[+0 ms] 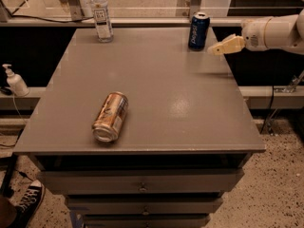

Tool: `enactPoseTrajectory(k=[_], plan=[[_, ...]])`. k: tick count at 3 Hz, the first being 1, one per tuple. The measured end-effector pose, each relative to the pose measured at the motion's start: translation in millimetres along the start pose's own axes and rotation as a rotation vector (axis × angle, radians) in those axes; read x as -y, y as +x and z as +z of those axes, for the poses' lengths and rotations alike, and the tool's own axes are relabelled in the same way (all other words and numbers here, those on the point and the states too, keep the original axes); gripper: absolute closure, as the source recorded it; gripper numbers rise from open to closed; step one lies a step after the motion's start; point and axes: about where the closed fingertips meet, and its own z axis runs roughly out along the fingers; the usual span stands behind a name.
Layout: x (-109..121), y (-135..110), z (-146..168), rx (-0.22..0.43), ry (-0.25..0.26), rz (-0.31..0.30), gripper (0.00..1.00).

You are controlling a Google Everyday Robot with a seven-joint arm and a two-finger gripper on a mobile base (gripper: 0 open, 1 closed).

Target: Knock pepsi can over

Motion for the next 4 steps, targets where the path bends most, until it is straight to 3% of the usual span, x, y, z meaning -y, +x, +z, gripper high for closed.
enactPoseTrajectory(k=[1,3,4], plan=[[11.2,-1.8,32.2,0.083,0.001,0.051,0.0],[5.5,-15.4,84.1,0.229,-0.116,0.127,0.0],[-7.0,-32.8,97.2,0.284,-0.191,0.127,0.0]])
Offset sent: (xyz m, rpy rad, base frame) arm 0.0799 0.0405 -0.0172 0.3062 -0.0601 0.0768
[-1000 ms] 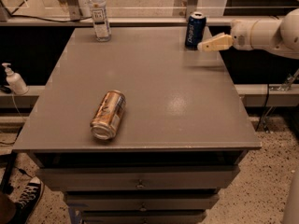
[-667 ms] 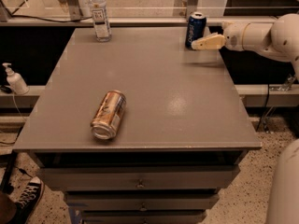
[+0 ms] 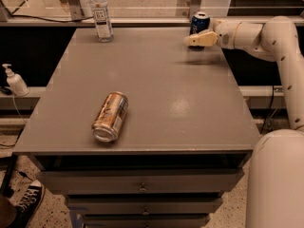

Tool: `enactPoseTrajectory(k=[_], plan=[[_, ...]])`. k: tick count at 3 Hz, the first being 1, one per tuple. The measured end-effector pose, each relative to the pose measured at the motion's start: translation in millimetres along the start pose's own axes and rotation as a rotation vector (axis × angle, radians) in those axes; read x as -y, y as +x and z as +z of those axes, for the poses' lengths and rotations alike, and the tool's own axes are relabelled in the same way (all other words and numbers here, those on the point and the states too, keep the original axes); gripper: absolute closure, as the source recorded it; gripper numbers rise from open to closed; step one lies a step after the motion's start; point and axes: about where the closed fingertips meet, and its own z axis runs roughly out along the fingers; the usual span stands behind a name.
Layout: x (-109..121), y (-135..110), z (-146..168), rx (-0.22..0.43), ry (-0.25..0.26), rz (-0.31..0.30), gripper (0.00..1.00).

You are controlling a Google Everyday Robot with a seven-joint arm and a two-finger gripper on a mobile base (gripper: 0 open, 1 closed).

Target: Knock pepsi can over

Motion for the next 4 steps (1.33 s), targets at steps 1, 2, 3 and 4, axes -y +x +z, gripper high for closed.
enactPoseTrajectory(k=[1,2,3,4], plan=[[-20.2,-16.6,10.4,0.042,-0.08,0.002,0.0],[-49.3,-36.4,12.9,0.082,-0.165,0.016,0.0],[-91.7,-55.4,5.3,0.132,-0.28,0.075,0.0],[-110.5,-61.9,-3.7,0.148,-0.324,0.102,0.0]])
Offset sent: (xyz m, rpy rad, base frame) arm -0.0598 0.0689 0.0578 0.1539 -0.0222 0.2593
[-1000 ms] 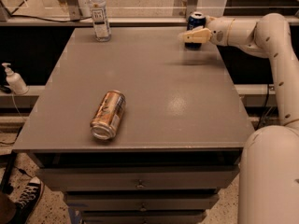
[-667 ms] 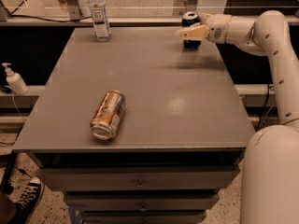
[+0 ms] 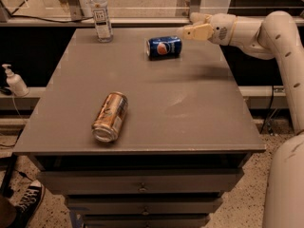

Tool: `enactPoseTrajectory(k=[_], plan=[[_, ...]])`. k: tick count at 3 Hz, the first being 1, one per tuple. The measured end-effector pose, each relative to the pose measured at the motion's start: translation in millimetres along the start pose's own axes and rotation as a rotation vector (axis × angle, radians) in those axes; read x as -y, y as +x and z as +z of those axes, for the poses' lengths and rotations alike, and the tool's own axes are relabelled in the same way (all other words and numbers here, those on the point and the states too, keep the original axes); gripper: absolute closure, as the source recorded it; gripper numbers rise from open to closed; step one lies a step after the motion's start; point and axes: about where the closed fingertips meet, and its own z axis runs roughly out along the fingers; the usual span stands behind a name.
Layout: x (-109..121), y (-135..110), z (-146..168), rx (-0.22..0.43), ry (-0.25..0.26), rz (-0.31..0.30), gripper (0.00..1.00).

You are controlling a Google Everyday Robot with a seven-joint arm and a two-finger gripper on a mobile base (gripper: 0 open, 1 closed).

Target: Knock pepsi can over

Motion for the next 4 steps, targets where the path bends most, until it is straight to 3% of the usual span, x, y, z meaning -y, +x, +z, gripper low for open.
enactPoseTrajectory(k=[1,4], plan=[[-8.9,1.2,-3.1,-0.002,-0.011,0.009,0.0],[12.7,13.0,-30.1,-0.049,0.093,-0.116,0.0]])
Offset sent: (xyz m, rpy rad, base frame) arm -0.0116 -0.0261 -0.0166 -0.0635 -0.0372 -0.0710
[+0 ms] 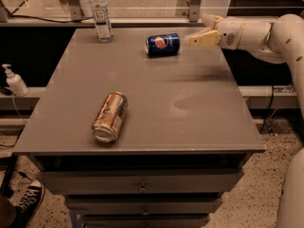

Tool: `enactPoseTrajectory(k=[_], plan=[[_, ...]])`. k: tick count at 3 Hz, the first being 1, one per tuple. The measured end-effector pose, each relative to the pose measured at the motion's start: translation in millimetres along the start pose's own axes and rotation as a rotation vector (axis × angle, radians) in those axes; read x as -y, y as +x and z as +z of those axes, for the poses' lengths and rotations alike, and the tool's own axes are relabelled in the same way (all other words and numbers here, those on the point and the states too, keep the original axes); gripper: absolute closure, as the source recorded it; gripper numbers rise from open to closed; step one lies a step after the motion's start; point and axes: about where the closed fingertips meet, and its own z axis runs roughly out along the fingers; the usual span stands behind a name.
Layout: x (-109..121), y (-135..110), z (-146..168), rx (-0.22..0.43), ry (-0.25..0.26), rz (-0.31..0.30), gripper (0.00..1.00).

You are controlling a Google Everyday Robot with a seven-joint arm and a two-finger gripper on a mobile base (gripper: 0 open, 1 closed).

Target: Knock pepsi can over

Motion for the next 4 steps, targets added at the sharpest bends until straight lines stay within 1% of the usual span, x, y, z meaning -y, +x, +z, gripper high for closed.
enactPoseTrajectory(k=[1,2,3,4], plan=[[16.6,-2.7,-31.9,-0.058,0.044,-0.122,0.0],[24.8,-14.7,-70.8,-0.137,0.078,-0.23,0.0],[19.9,-27.5,-99.7,-0.222,0.084,-0.304,0.0],[19.9,-27.5,-99.6,-0.222,0.084,-0.304,0.0]])
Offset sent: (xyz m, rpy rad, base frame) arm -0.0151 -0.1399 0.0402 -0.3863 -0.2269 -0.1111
